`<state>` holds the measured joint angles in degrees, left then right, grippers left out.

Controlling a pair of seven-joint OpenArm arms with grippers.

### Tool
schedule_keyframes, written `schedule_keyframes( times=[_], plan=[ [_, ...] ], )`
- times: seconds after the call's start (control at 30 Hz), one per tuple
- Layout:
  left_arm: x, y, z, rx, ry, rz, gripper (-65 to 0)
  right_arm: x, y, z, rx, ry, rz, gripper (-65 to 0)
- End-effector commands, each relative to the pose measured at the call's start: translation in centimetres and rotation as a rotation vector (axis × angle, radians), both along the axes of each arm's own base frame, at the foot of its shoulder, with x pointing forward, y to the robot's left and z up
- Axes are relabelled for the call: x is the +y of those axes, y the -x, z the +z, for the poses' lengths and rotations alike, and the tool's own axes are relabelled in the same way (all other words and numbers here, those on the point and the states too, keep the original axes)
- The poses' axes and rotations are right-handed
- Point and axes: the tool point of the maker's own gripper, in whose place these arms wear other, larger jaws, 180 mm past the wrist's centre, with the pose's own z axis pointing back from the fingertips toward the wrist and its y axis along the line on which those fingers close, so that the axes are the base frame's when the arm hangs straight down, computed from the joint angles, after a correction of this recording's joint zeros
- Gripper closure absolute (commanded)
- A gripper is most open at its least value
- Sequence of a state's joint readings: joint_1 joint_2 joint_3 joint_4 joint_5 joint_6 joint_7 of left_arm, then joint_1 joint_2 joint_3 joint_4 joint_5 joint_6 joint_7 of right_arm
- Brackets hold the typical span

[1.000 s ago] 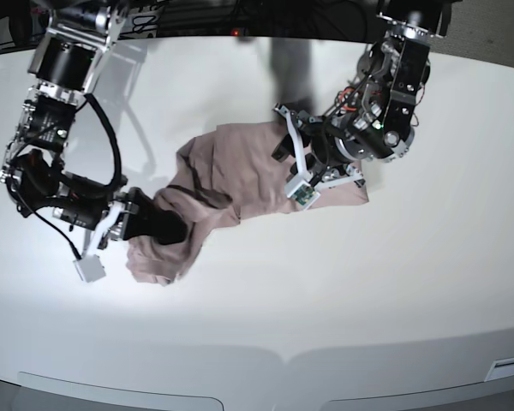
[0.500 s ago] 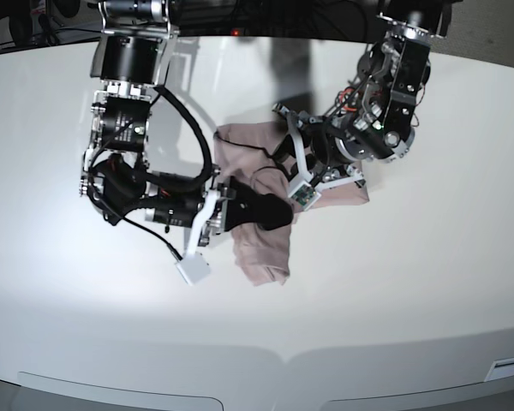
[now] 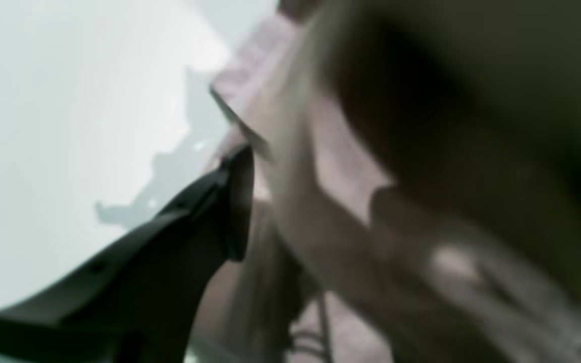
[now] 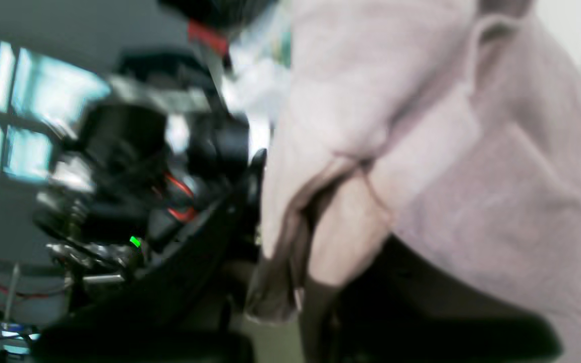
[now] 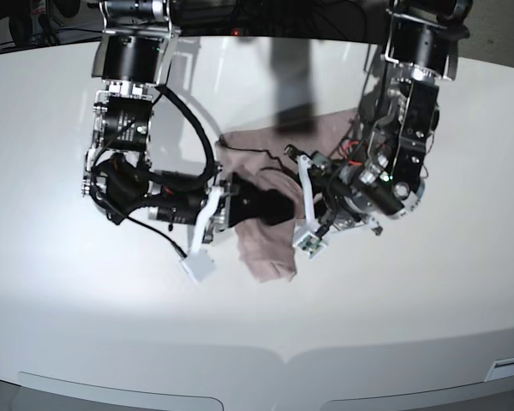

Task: Fold the T-shirt properly
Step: 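Lift the right gripper's end and fold it over onto the stack, then pat and square the folded bundle with both grippers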

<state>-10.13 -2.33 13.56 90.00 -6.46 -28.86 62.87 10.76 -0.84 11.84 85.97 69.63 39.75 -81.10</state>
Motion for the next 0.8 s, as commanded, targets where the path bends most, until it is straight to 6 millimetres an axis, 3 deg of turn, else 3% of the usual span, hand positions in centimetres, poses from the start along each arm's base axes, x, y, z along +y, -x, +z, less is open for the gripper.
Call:
schedule_keyframes(
  times=[0.0,0.13,0.23,0.4,0.57,0.77],
  plan=[
    [-0.4,-1.4,1.8,-0.051,0.021,0.0,-22.2,0.2,-0.9,2.2,-0.062,-0.05,-0.006,0.0],
    [0.0,-3.3,3.5,-0.105,0.01,0.002,-22.1,0.2,-0.9,2.2,-0.062,-0.05,-0.006,0.0],
    [1.6,-5.1,4.9,-0.153,-0.026,0.009,-22.1,0.3,-0.9,2.2,-0.062,-0.05,-0.006,0.0],
    [6.2,-7.5,6.8,-0.223,-0.128,0.036,-22.1,0.3,-0.9,2.2,-0.062,-0.05,-0.005,0.0],
    [10.3,-8.6,7.7,-0.278,-0.196,0.058,-22.1,0.6,-0.7,2.2,-0.062,-0.05,0.006,0.0],
    [14.9,-9.7,8.9,-0.336,-0.234,0.184,-22.1,3.1,0.5,1.4,-0.055,-0.005,0.095,0.0]
  ],
)
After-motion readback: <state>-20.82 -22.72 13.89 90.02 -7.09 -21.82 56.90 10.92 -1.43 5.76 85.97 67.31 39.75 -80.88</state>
